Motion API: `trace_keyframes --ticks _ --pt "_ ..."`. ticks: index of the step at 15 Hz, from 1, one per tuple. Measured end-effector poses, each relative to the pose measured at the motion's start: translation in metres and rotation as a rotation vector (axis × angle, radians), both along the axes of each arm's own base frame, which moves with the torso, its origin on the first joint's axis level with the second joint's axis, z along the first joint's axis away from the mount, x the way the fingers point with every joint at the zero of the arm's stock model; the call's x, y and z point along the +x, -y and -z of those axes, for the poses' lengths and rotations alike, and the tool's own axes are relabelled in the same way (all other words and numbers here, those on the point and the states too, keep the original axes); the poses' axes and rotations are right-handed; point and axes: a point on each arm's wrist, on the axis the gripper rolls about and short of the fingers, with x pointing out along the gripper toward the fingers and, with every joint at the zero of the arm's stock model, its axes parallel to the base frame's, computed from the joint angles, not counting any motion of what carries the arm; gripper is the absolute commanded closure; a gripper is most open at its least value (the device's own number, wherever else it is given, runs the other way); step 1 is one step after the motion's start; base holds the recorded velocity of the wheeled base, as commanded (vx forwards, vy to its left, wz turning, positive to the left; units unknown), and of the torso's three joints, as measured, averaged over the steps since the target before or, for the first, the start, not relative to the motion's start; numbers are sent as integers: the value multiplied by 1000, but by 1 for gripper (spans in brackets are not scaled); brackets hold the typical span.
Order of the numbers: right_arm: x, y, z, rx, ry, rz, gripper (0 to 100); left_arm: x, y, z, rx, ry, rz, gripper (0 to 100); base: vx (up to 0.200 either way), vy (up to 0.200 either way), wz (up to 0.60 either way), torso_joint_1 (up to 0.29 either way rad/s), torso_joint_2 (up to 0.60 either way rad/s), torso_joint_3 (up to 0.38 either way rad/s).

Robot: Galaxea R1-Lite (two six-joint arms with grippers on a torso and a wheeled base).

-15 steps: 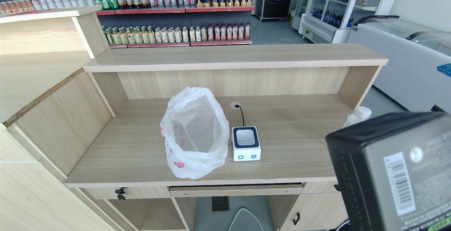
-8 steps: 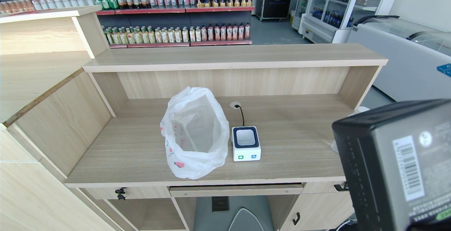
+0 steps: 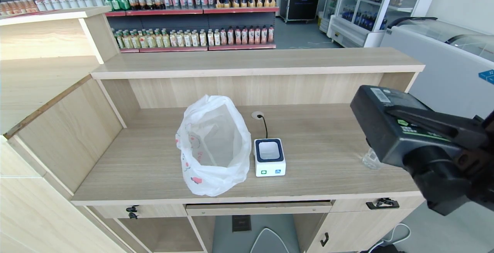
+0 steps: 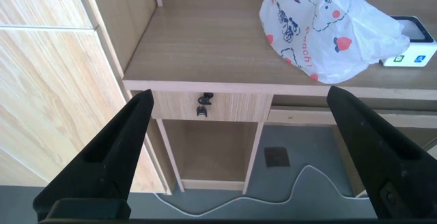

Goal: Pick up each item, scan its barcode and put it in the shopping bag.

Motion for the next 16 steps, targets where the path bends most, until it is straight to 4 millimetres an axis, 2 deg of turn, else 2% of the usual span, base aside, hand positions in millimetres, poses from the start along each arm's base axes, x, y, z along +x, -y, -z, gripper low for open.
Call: trace_keyframes --ticks 3,5,7,9,11,13,16 --pt "31 29 1 180 -396 265 100 0 0 0 0 0 0 0 0 0 0 0 0 0" --pt "48 58 -11 315 -662 495 100 0 0 0 0 0 -1 0 0 0 0 0 0 0" --pt "53 91 -25 558 -940 719 100 0 0 0 0 0 -1 0 0 0 0 0 0 0" --pt "51 111 -41 824 -1062 828 100 0 0 0 0 0 -1 0 0 0 0 0 0 0" --pt "51 119 -50 966 -1076 842 100 0 0 0 0 0 0 0 0 0 300 1 1 6" --pt "50 120 -51 997 -1111 791 100 0 0 0 0 0 -1 0 0 0 600 5 2 2" --pt "50 108 -54 1108 -1206 697 100 0 0 0 0 0 -1 0 0 0 600 4 5 4"
